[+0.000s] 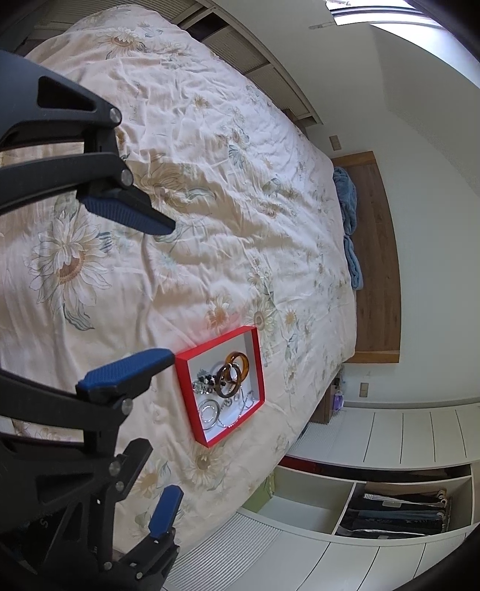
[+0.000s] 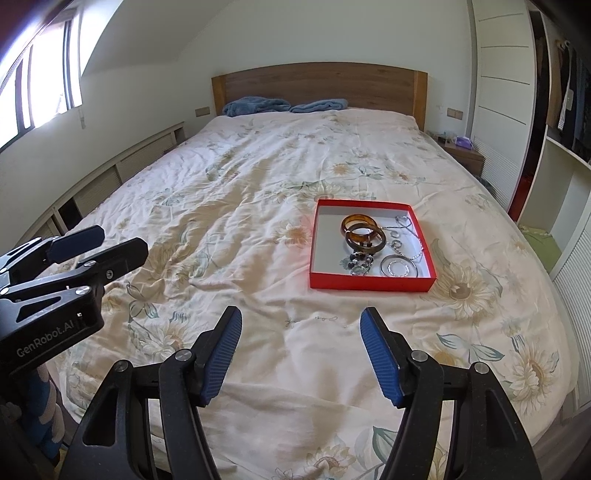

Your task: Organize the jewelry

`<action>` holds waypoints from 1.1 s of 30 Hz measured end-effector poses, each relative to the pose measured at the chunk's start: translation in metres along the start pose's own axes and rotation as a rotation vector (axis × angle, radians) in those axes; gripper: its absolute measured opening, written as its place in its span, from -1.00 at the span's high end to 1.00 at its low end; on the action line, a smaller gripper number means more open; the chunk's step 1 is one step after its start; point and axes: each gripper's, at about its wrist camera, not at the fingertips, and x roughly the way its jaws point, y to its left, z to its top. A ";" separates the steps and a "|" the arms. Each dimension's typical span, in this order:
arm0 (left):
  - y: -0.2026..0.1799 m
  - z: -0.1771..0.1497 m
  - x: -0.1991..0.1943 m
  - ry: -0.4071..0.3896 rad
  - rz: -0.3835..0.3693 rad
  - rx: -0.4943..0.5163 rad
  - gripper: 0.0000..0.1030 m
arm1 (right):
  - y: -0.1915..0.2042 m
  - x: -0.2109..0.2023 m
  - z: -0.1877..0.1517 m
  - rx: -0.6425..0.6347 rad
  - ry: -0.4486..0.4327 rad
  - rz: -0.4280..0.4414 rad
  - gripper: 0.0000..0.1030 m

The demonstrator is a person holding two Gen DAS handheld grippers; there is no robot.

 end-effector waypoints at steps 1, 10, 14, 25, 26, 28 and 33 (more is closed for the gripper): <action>0.000 0.000 -0.001 -0.003 0.000 0.000 -0.22 | 0.000 0.000 0.000 -0.001 0.001 -0.001 -0.29; 0.002 0.000 -0.001 -0.009 0.005 0.000 -0.22 | 0.003 0.001 -0.002 -0.009 0.003 -0.006 -0.31; 0.003 -0.001 -0.001 -0.006 0.004 -0.001 -0.22 | 0.003 0.001 -0.003 -0.019 -0.003 -0.016 -0.34; 0.004 -0.003 0.007 0.011 0.023 -0.001 -0.22 | -0.001 0.003 -0.003 -0.020 -0.005 -0.030 -0.41; 0.004 -0.004 0.007 0.012 0.023 -0.001 -0.22 | -0.002 0.003 -0.003 -0.018 -0.004 -0.033 -0.41; 0.003 -0.005 0.009 0.015 0.025 0.000 -0.22 | -0.003 0.004 -0.003 -0.021 -0.003 -0.046 -0.43; 0.004 -0.007 0.013 0.020 0.020 -0.008 -0.22 | -0.006 0.004 -0.001 -0.023 -0.004 -0.081 -0.54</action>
